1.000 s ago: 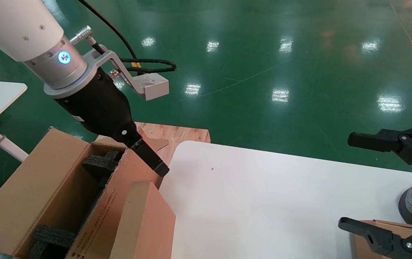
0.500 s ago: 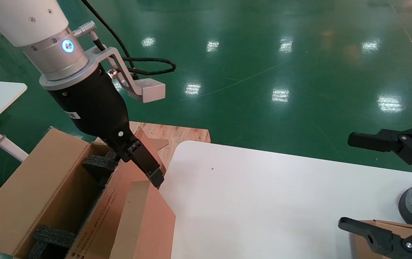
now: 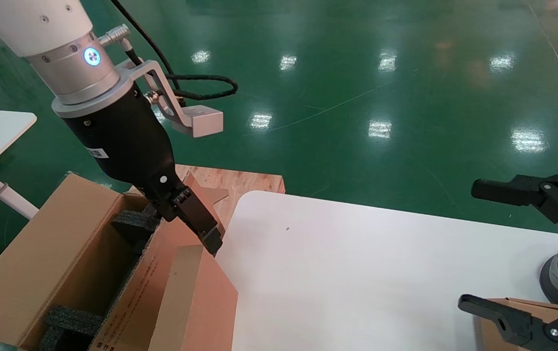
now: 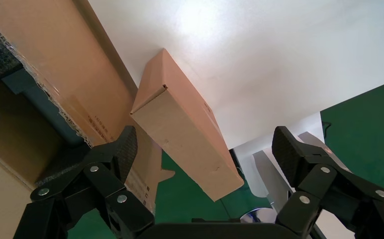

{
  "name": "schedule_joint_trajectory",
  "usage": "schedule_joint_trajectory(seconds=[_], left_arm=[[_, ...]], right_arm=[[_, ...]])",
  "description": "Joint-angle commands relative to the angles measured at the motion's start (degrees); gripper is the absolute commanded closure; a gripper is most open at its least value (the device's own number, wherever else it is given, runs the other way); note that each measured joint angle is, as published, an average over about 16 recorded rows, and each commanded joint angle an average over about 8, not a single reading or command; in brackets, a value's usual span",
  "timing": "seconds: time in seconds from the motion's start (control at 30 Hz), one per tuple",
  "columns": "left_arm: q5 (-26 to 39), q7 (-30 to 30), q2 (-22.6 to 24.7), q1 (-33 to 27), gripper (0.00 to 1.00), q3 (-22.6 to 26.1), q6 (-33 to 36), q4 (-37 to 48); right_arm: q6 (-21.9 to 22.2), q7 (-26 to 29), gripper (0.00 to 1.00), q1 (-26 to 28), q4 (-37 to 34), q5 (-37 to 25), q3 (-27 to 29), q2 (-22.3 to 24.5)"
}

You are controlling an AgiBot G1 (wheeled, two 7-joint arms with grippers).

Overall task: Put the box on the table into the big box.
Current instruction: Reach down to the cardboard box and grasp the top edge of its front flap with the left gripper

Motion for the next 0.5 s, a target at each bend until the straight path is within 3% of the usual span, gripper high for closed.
schedule_joint_trajectory(seconds=[0.03, 0.5], left_arm=[[-0.52, 0.14, 0.19, -0.08, 0.00, 0.61, 0.00, 0.25], [-0.14, 2.74, -3.90, 7.80, 0.00, 5.76, -0.47, -2.62]], right_arm=[[0.00, 0.00, 0.00, 0.00, 0.00, 0.00, 0.00, 0.00], [0.00, 0.00, 0.00, 0.00, 0.00, 0.00, 0.00, 0.00]])
